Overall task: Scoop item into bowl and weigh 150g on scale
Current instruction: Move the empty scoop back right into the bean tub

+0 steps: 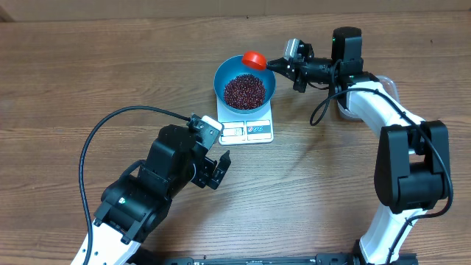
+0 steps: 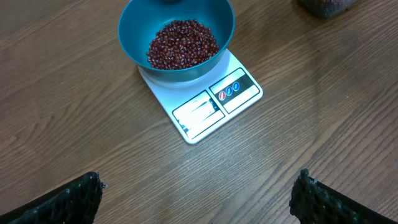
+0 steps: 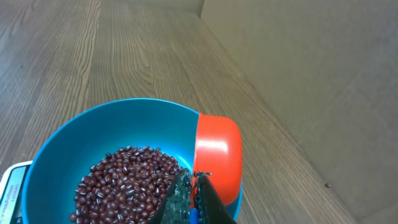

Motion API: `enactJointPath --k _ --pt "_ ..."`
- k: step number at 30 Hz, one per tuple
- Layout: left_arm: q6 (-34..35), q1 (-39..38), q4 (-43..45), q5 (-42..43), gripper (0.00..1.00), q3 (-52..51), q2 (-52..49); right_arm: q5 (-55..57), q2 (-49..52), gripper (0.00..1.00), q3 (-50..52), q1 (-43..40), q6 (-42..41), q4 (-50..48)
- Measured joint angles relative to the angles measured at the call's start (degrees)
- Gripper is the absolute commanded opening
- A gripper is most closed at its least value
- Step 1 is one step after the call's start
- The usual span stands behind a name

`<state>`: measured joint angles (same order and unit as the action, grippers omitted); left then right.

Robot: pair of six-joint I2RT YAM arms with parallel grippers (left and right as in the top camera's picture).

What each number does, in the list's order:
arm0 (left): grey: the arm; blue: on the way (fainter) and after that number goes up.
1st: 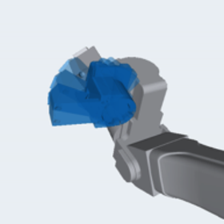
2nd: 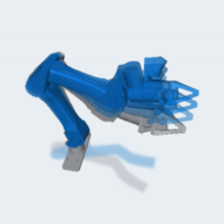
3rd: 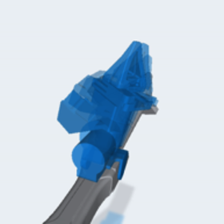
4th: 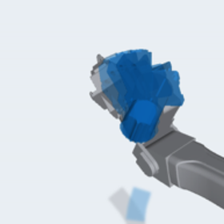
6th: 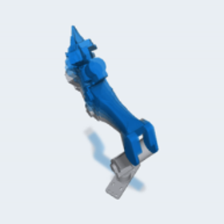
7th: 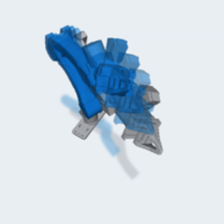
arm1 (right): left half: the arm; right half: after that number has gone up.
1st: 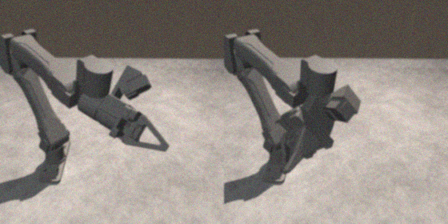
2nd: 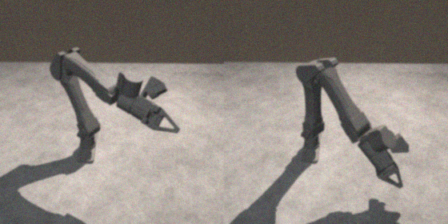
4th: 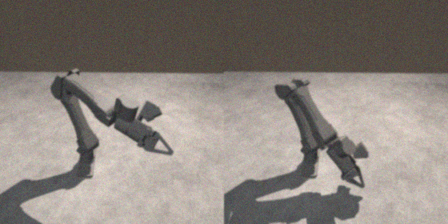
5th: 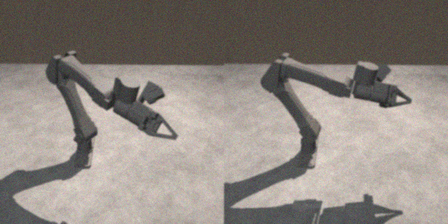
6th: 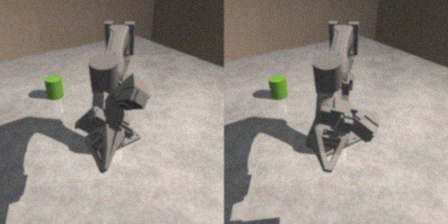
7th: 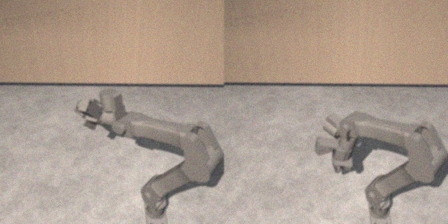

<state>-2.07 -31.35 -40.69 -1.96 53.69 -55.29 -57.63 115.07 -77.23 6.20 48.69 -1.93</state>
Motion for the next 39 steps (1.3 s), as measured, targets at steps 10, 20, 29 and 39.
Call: enactJointPath --k 10,20,29,39 --pt "0.00 0.00 -0.02 0.00 1.00 0.00 -0.02 0.15 -3.72 0.04 0.00 0.02 -6.73 7.85" --pt "0.00 0.00 -0.02 0.00 1.00 0.00 -0.02 5.11 -19.08 0.03 0.00 0.00 -10.88 22.86" --pt "0.00 0.00 -0.02 0.00 0.99 0.00 0.00 17.40 -23.41 0.03 0.00 -0.20 -26.80 36.92" --pt "0.00 0.00 -0.02 0.00 1.00 0.00 0.00 34.07 -26.93 0.03 0.00 -0.20 -41.83 40.06"
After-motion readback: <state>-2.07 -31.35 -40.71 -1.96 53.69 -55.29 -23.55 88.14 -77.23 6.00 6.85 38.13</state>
